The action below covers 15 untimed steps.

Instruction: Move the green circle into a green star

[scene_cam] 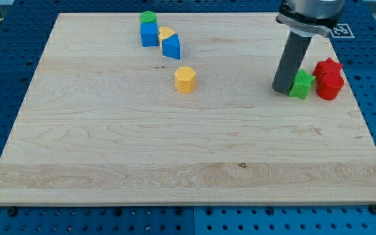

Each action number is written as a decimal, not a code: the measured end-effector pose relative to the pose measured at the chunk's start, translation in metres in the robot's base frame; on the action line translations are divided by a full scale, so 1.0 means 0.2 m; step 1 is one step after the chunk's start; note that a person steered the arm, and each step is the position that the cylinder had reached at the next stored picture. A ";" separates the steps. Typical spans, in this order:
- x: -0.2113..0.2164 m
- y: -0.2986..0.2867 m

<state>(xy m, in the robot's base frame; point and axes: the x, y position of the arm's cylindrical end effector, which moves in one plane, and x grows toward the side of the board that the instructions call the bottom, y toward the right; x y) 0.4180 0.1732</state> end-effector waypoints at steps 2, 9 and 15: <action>0.00 0.05; -0.59 -1.70; -0.95 -1.36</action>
<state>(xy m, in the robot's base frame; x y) 0.2271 -0.0980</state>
